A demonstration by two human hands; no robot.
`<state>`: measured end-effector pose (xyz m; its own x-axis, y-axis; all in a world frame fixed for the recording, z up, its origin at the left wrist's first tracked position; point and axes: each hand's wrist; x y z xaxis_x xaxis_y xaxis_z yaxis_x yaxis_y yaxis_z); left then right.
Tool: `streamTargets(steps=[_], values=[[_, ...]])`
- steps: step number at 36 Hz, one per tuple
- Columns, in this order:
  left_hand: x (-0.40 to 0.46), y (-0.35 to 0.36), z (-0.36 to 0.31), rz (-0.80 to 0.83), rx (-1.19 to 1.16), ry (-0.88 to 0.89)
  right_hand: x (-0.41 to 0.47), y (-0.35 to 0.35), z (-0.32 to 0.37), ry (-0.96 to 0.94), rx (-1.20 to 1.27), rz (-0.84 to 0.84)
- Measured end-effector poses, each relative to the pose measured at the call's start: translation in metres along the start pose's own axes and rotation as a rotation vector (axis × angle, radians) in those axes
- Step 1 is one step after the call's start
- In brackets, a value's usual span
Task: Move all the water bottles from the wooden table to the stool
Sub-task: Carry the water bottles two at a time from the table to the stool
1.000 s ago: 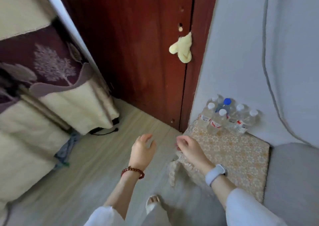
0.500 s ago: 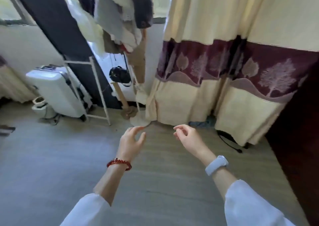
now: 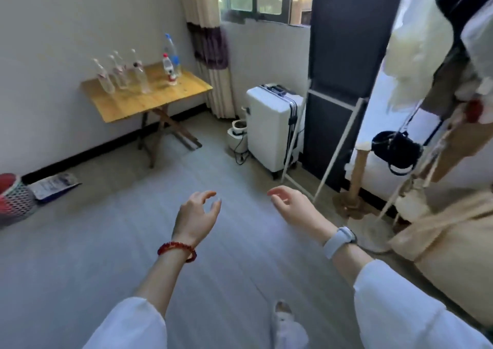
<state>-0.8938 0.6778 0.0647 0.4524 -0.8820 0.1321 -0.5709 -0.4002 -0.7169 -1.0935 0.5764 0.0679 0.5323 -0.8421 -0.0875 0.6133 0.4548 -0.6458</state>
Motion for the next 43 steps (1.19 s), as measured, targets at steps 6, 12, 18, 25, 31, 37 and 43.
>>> streamTargets(steps=[6, 12, 18, 25, 31, 37, 43], values=[[0.135, -0.018, 0.037, -0.136, -0.016, -0.032, 0.163, 0.021, 0.028, -0.115, -0.021, 0.069], [0.274, -0.058, 0.071, -0.258, -0.038, -0.146, 0.331, 0.031, 0.085, -0.185, -0.026, 0.142], [0.350, -0.099, 0.140, -0.360, -0.030, -0.303, 0.458, 0.091, 0.152, -0.254, 0.021, 0.283], [0.458, -0.153, 0.250, -0.453, -0.024, -0.407, 0.605, 0.181, 0.215, -0.337, -0.012, 0.401], [0.589, -0.215, 0.335, -0.462, -0.059, -0.403, 0.747, 0.240, 0.289, -0.329, -0.018, 0.424], [0.728, -0.275, 0.391, -0.455, -0.040, -0.354, 0.873, 0.270, 0.357, -0.359, -0.020, 0.395], [0.850, -0.286, 0.454, -0.408, -0.065, -0.337, 1.000, 0.305, 0.385, -0.331, -0.006, 0.383]])
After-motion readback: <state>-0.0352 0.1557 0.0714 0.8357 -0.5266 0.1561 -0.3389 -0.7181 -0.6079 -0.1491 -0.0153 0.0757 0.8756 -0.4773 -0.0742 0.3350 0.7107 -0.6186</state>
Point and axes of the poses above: each hand's wrist, its own x-axis towards the middle knuckle, its own y-axis out of the palm, z = x × y, and after that the axes turned 2 degrees about z, right-handed
